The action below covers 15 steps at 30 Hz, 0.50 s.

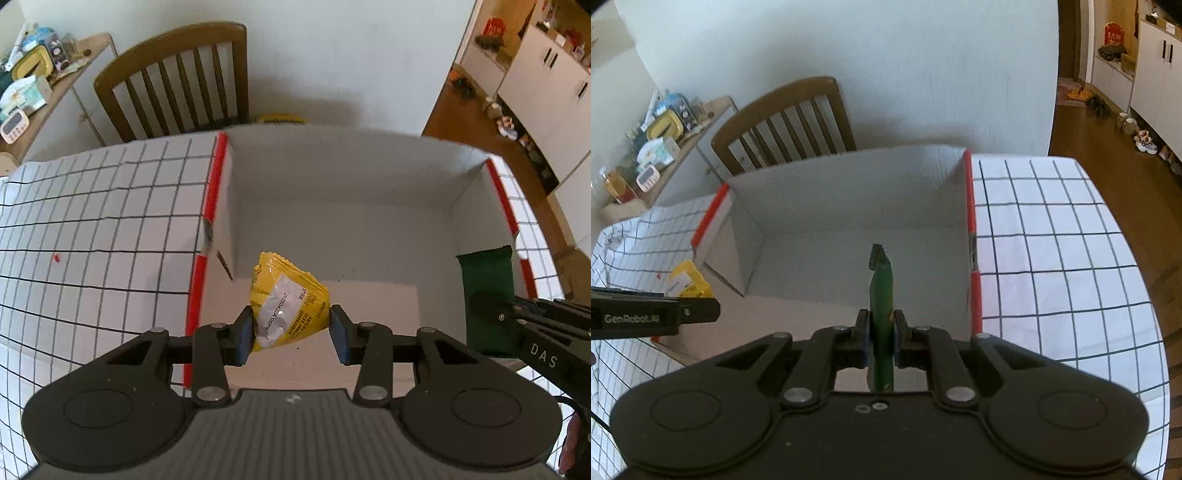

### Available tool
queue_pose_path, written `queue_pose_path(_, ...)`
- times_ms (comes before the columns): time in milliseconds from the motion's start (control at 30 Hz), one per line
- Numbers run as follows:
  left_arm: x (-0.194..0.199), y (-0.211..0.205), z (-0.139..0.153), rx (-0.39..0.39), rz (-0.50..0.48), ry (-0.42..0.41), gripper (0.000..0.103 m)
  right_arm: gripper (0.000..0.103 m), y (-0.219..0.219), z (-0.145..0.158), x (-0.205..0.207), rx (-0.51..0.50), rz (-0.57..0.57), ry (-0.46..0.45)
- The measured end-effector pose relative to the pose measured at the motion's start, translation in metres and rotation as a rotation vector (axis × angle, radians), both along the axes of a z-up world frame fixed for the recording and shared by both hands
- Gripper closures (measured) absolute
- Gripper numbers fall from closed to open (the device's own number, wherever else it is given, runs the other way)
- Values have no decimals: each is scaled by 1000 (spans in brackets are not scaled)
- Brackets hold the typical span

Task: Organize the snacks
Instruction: 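Carry both packets into the red box and open both tools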

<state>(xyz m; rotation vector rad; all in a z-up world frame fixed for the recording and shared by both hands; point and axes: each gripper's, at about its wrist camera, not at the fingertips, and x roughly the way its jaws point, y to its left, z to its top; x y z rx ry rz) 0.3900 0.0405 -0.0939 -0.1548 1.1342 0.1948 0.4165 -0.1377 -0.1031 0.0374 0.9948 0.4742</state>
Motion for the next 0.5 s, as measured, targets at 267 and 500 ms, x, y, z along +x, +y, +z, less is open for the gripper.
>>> queue_pose_path(267, 8, -7, -26, 29, -10, 58, 60, 92, 13, -17, 0, -54, 40, 25)
queue_pose_path(500, 4, -5, -25, 10, -11, 43, 55, 91, 11, -16, -4, -52, 49, 7)
